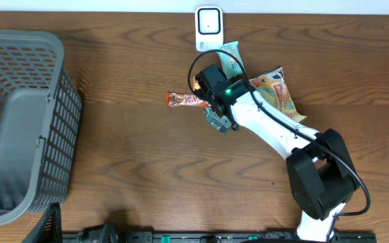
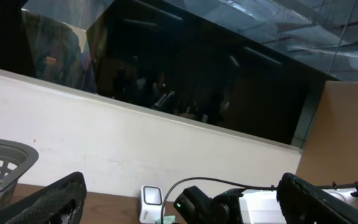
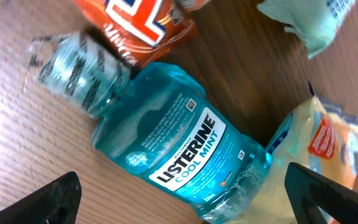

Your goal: Scan the item barcode

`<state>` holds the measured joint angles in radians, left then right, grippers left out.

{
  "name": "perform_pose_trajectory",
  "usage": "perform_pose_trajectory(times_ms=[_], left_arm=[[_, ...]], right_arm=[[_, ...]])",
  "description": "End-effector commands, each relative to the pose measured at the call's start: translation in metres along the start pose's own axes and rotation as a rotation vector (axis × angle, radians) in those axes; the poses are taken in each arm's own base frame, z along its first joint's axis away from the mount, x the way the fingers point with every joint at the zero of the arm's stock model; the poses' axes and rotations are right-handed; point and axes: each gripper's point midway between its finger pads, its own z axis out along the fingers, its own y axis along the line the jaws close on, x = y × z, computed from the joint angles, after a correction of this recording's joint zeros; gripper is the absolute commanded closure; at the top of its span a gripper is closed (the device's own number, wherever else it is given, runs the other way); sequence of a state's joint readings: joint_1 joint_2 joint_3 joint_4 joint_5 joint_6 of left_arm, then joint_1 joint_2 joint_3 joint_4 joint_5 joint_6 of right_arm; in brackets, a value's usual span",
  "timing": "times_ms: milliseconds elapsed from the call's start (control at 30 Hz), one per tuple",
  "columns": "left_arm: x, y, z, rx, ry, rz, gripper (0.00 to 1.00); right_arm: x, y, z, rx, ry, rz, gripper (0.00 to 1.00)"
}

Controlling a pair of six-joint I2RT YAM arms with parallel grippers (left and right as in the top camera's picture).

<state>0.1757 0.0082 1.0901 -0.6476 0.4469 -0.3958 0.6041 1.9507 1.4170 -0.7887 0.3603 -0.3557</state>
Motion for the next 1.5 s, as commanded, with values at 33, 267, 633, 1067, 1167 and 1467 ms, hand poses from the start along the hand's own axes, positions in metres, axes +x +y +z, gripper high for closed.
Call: perform_pose_trajectory(times_ms=[33,267,633,1067,1167,1467], left_arm=[[-0.005,-0.006,-0.004,0.009,-0.018,0.022,0.02],[-0.004,-0.003,-0.002,-0.036,-0.028,0.117,0.02],[-0.004,0.000,0.000,-0.074,-0.036,0.128,0.02],[-0.004,0.000,0.000,-0.075,-0.035,0.128,0.02],[-0.003,0.000,0.000,-0.076,-0.032,0.127,0.02],[-0.003,0.000,0.000,-0.076,-0.032,0.127,0.02]], right_arm=[[0.012,-0.006,0.012,-0.009,0.051,-0.147,0.01],[0.007,-0.029,0.022,0.024,0.014,-0.137,0.01],[0.025,-0.018,0.041,-0.039,0.070,-0.143,0.04],[0.053,0.013,0.084,-0.102,0.222,-0.194,0.29],[0.052,0.016,0.085,-0.114,0.214,-0.164,0.42],[0.039,0.043,0.068,-0.296,0.146,-0.074,0.49]])
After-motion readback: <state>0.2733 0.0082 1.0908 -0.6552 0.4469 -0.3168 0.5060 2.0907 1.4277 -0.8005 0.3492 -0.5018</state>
